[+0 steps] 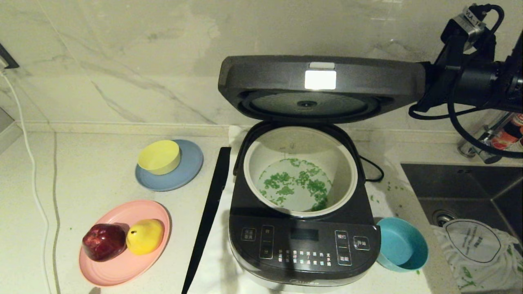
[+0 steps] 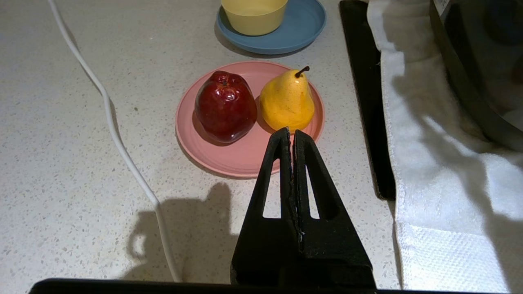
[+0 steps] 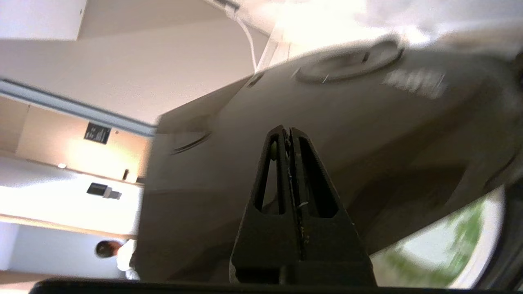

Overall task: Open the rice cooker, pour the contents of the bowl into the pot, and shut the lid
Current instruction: Close the rice cooker

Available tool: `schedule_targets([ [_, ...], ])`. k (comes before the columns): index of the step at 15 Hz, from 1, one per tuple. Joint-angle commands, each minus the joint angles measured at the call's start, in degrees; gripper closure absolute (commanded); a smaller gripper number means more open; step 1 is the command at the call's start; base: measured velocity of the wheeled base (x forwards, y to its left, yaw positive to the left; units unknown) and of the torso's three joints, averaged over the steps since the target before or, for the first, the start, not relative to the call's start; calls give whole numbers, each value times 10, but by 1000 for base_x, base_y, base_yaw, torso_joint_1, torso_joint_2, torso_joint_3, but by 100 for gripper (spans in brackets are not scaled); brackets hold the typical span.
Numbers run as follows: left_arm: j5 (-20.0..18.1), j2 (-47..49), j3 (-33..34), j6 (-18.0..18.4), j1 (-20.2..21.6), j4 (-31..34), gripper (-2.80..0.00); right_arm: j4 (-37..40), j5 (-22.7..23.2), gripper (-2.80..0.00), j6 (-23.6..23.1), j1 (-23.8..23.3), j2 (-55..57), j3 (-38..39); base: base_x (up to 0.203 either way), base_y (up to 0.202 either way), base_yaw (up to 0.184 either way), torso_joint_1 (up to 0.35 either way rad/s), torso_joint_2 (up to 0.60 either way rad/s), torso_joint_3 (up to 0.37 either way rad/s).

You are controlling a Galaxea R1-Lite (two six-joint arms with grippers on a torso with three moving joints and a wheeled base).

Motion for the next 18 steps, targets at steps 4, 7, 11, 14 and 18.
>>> schedule_targets([
  [4, 0, -2, 5, 1, 0, 0, 0, -1, 4, 0, -11, 30, -77, 161, 0, 0, 0, 0, 0, 0],
  [7, 0, -2, 5, 0, 0, 0, 0, -3, 2, 0, -13, 31, -79, 213, 0, 0, 0, 0, 0, 0],
  [11, 0, -2, 5, 1, 0, 0, 0, -7, 1, 0, -13, 40, -64, 254, 0, 0, 0, 0, 0, 0],
  [14, 0, -2, 5, 0, 0, 0, 0, -7, -1, 0, -16, 45, -39, 268, 0, 0, 0, 0, 0, 0],
  [18, 0, -2, 5, 0, 0, 0, 0, -7, -2, 0, -17, 48, 0, 280, 0, 0, 0, 0, 0, 0],
])
